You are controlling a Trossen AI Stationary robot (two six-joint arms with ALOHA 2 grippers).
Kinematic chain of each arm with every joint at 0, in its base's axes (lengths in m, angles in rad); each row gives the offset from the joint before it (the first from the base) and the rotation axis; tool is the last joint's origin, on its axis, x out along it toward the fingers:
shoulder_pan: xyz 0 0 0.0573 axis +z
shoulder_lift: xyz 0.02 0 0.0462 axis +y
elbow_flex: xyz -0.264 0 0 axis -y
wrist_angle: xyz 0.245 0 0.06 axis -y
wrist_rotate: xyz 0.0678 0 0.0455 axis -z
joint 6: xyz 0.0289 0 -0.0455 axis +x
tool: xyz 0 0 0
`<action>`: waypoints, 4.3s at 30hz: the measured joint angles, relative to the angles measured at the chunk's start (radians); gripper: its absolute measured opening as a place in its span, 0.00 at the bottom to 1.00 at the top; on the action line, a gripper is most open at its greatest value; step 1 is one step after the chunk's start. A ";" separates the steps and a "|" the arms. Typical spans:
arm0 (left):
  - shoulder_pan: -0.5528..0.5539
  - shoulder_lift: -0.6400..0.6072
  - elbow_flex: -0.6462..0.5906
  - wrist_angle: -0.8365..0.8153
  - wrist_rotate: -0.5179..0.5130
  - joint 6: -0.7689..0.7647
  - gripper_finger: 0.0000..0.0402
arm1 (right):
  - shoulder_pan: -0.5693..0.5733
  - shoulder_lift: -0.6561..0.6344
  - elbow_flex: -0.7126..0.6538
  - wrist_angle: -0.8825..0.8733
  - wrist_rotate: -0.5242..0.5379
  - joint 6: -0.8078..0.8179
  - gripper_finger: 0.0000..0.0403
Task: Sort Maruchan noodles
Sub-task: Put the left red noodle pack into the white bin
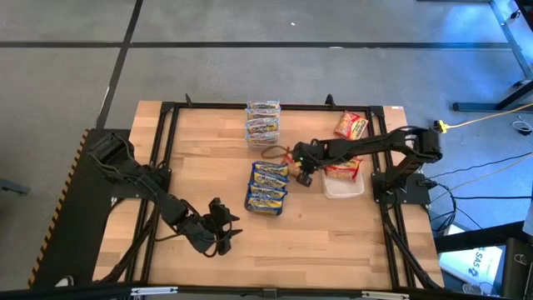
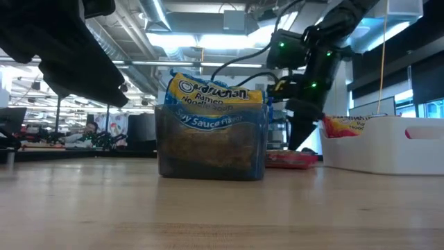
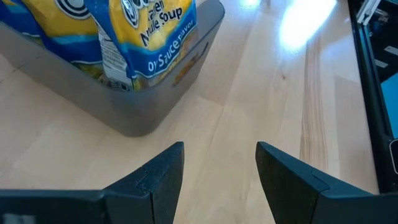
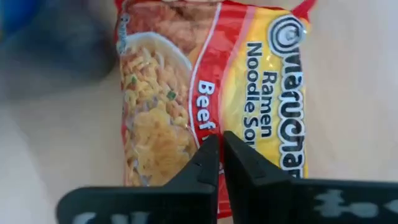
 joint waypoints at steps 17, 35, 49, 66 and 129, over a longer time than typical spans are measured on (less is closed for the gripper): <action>-0.012 0.001 0.000 0.037 0.034 -0.041 0.48 | 0.361 -0.011 0.002 -0.087 -0.072 0.164 0.02; -0.094 0.228 0.120 0.293 0.058 0.009 0.48 | 0.742 0.064 0.008 0.377 -0.153 0.391 0.02; -0.049 0.512 0.527 0.208 0.103 0.139 0.48 | 0.963 -0.090 0.033 0.333 -0.002 0.559 0.02; 0.080 0.516 0.647 -0.113 0.216 0.258 0.48 | 1.136 -0.220 -0.343 0.344 0.382 1.190 0.54; 0.154 0.643 0.498 0.393 0.243 0.475 0.48 | 0.878 0.081 -0.225 0.901 0.371 0.838 0.25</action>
